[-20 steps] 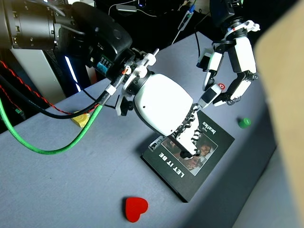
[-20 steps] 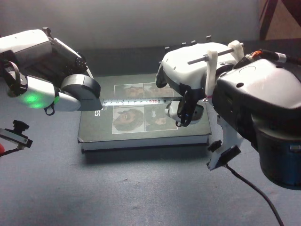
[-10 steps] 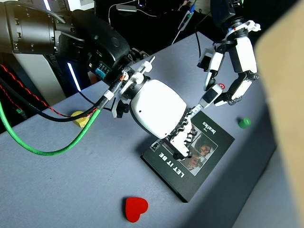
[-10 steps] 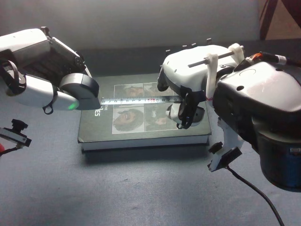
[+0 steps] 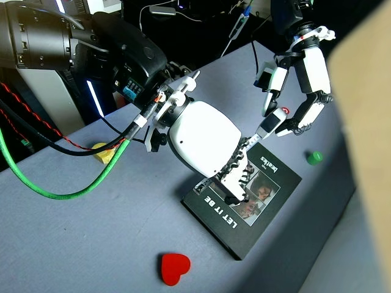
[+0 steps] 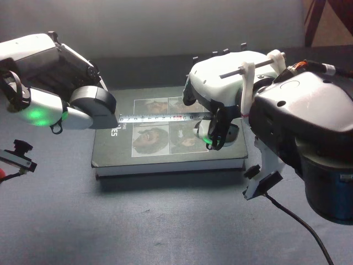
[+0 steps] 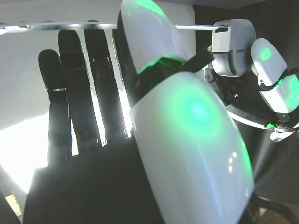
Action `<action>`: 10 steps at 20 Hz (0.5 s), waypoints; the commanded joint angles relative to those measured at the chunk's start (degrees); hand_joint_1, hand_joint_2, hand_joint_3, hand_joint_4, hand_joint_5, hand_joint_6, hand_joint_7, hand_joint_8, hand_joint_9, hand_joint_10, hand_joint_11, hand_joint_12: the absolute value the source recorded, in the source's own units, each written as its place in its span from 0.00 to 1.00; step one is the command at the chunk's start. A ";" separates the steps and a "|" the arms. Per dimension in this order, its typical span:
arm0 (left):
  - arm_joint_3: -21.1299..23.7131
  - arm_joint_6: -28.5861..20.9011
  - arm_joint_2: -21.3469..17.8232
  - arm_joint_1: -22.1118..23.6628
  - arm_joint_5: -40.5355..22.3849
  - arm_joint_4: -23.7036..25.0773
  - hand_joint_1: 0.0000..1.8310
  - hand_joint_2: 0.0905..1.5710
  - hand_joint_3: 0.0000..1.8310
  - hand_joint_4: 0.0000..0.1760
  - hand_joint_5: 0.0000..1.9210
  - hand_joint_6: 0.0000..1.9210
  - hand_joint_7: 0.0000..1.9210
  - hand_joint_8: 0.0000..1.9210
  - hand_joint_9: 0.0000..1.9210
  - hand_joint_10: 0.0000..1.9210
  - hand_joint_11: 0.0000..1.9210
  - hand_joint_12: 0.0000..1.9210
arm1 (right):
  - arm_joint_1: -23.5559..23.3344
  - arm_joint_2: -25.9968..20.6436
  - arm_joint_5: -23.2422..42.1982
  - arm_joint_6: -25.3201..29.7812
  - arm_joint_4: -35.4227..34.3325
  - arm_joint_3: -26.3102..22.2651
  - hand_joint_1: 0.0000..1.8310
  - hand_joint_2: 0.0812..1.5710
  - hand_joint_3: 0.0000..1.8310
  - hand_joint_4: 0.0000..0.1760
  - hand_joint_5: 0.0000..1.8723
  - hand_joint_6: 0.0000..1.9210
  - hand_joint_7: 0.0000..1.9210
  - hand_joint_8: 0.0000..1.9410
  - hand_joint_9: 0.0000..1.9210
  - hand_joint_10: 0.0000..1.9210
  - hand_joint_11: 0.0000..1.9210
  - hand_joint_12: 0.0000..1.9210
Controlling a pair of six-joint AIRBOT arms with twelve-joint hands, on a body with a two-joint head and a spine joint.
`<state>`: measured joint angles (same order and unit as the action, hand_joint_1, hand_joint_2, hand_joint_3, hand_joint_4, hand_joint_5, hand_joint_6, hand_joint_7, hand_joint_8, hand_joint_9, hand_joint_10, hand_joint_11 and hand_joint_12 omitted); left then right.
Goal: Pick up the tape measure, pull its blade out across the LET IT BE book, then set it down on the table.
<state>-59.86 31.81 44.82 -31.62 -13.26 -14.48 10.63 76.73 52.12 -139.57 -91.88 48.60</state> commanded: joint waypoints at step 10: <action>-0.22 -0.70 -0.12 0.78 -6.55 -0.38 0.76 0.66 0.00 0.00 0.51 0.43 0.63 0.32 0.51 0.57 0.47 0.49 | -0.65 -0.23 0.75 0.48 4.89 0.01 0.66 0.73 0.00 0.00 0.45 0.69 0.48 0.48 0.54 0.10 0.28 0.69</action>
<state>-59.86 31.79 44.82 -31.59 -13.26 -14.44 10.63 76.73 51.96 -139.35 -91.74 48.60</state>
